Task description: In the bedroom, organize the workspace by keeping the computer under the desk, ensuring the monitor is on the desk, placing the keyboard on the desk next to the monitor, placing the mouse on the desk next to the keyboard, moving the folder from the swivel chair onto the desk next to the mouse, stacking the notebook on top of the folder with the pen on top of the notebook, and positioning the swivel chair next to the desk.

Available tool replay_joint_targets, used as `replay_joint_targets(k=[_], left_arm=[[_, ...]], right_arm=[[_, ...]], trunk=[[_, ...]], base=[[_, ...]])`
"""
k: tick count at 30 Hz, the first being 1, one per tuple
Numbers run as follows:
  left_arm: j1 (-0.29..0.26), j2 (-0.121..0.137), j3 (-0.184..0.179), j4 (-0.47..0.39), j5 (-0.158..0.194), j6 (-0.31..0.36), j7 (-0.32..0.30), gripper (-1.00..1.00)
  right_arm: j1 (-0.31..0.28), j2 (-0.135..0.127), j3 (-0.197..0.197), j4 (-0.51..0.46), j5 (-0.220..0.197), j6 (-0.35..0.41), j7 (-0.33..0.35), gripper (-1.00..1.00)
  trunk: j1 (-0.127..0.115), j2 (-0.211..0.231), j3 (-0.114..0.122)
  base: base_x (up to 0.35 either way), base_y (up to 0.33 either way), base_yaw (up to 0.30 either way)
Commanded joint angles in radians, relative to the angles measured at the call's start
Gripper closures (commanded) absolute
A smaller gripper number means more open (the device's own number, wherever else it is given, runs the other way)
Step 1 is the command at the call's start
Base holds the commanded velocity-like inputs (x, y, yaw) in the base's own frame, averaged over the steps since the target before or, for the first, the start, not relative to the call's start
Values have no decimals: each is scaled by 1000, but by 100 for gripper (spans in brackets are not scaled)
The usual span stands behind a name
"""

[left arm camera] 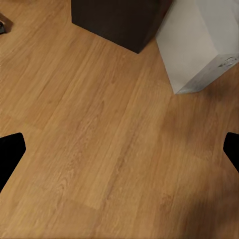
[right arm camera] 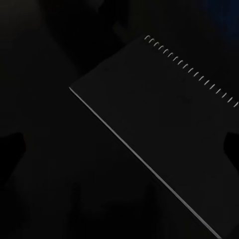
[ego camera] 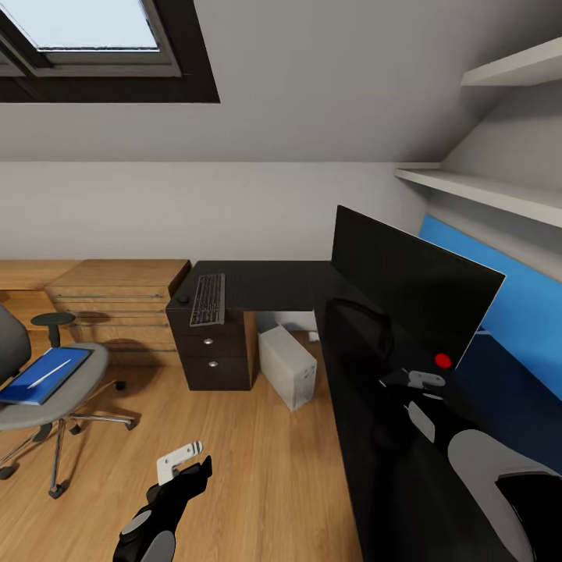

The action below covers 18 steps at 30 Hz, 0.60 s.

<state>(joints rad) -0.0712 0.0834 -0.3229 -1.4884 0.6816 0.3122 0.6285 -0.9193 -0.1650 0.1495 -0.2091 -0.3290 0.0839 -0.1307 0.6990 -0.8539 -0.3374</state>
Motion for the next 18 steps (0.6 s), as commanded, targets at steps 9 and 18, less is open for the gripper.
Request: replay_joint_targets(k=[9, 18], left_arm=[[-1, 1, -2, -2, 6, 2, 8, -100], [-1, 1, -4, -2, 6, 2, 8, -100]], right_arm=[[-1, -1, 9, -3, -7, 7, -6, -100], [-1, 0, 9, -3, -7, 7, -7, -100]], trunk=[[0, -1, -1], [0, -1, -1]], base=[[14, 0, 0], [153, 0, 0]])
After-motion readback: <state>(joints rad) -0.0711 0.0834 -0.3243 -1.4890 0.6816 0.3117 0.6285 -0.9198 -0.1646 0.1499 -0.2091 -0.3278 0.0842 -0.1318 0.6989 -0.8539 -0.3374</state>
